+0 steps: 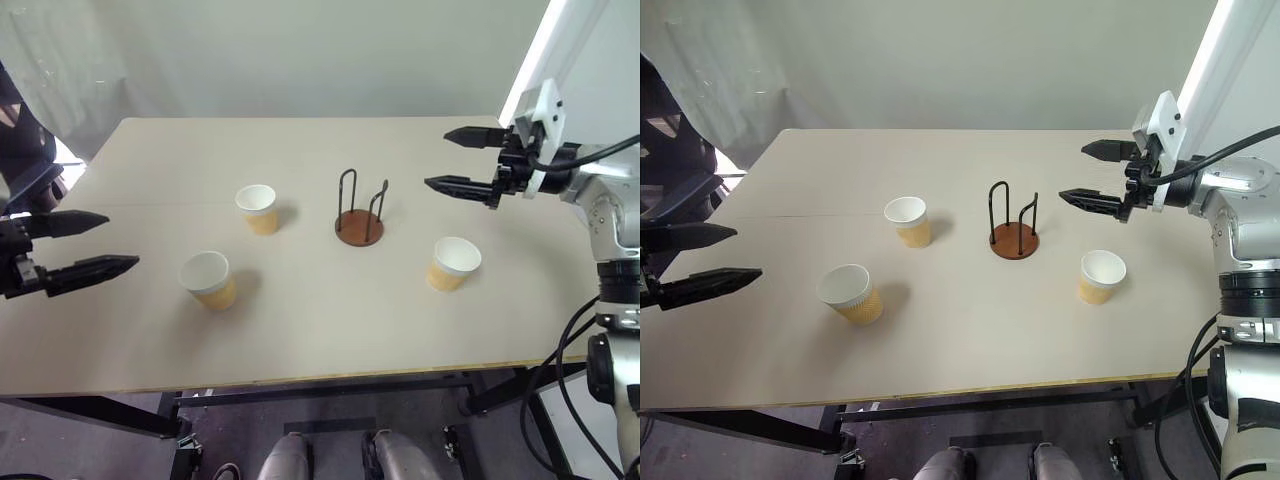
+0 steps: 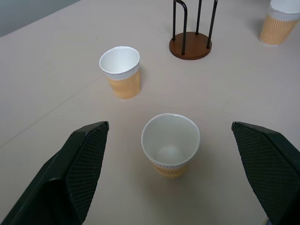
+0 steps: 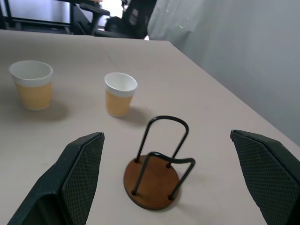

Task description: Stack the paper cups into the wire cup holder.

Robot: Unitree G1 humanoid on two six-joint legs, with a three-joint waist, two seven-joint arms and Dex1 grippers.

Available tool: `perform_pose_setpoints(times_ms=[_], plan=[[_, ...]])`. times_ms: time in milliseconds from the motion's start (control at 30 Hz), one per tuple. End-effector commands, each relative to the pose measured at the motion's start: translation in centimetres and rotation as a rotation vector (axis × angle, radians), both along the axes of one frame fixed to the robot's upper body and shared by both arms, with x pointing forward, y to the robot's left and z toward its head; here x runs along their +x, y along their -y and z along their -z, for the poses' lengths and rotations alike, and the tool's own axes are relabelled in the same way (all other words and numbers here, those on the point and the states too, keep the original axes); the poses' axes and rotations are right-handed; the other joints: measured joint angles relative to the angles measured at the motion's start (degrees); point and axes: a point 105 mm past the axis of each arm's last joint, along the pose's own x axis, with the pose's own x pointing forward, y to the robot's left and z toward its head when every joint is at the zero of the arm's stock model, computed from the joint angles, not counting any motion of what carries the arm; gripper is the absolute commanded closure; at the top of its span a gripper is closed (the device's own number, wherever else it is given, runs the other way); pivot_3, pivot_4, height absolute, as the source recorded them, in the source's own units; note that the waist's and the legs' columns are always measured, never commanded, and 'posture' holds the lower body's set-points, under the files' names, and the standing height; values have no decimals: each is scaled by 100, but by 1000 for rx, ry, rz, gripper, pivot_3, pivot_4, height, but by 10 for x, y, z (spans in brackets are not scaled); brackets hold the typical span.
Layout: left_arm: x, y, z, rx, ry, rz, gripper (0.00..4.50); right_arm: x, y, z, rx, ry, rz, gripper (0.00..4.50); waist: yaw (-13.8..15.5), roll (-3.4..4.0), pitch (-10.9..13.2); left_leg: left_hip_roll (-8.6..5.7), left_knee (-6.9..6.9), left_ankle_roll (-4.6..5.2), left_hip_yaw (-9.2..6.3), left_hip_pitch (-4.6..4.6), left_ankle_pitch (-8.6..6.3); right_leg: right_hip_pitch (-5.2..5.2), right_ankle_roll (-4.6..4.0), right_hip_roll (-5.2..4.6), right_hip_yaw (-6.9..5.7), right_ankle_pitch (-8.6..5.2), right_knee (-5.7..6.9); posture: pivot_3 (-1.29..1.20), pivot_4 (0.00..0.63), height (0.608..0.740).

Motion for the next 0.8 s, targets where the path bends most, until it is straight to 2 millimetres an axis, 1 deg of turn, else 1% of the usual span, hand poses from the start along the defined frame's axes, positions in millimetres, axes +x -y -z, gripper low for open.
perform_pose_setpoints(times_ms=[33, 133, 267, 333, 400, 433, 500, 533, 667, 700, 800], plan=[[-4, 2, -13, 22, 55, 5, 0, -4, 1, -19, -1, 74, -1, 43, 0, 0, 0, 0, 0, 0, 0, 0, 0, 0, 0, 0, 0, 0, 0, 0, 150, 740], [-3, 3, -13, 21, 54, 12, 0, -5, 1, -20, -1, 72, -2, 43, 0, 0, 0, 0, 0, 0, 0, 0, 0, 0, 0, 0, 0, 0, 0, 0, 150, 740], [-3, 8, -13, 25, 55, 38, 0, -10, 1, -14, -8, 26, -31, 43, 4, 0, 0, 0, 0, 0, 0, 0, 0, 0, 0, 0, 0, 0, 0, 0, 150, 740], [-4, 10, -23, 58, 77, 55, 0, -16, -3, -6, -22, -29, -64, 43, 6, 0, 0, 0, 0, 0, 0, -1, 0, 0, 0, 0, 0, 0, -1, 0, 150, 740], [-11, 14, -48, 27, 135, 101, 0, -28, -16, -1, 17, -83, -115, 43, 10, -7, 0, 0, 0, -2, 0, -1, -1, 0, 0, 0, -1, 0, -1, 0, 150, 740], [-15, 17, -57, 21, 151, 126, 0, -31, -21, 5, 11, -101, -111, 43, 11, -13, 0, 1, -1, -1, -1, -3, -1, 0, 0, 1, -2, 0, -2, 0, 150, 740], [-17, 24, -64, 19, 150, 173, 0, -33, -26, 17, -2, -140, -77, 43, 10, -10, 1, 4, 1, -3, -1, -2, -2, 2, 0, 5, -2, 0, -3, 0, 150, 740], [-17, 28, -63, 15, 136, 201, 0, -30, -28, 23, 2, -143, -39, 43, 10, -7, 0, 2, 2, -2, 0, -2, -2, 2, 0, 5, 1, 0, -5, 0, 150, 740], [-10, 42, -40, 22, 58, 257, 0, -20, -43, 47, 12, -186, 80, 43, 2, -3, -2, 2, 2, 0, 0, 13, -2, 12, 1, 4, 2, 1, 0, 0, 150, 740], [-8, 42, -36, 24, 48, 258, 0, -18, -47, 49, 24, -191, 106, 43, 1, -4, -2, 2, 1, 0, 0, 14, -2, 10, 1, 4, 2, 1, 2, 0, 150, 740], [-1, 40, -26, 27, 42, 234, 0, 1, -57, 50, 98, -228, 237, 43, -5, -3, -1, 4, -1, 0, -2, 16, -1, 4, -3, 7, 2, 3, 9, 0, 150, 740]])
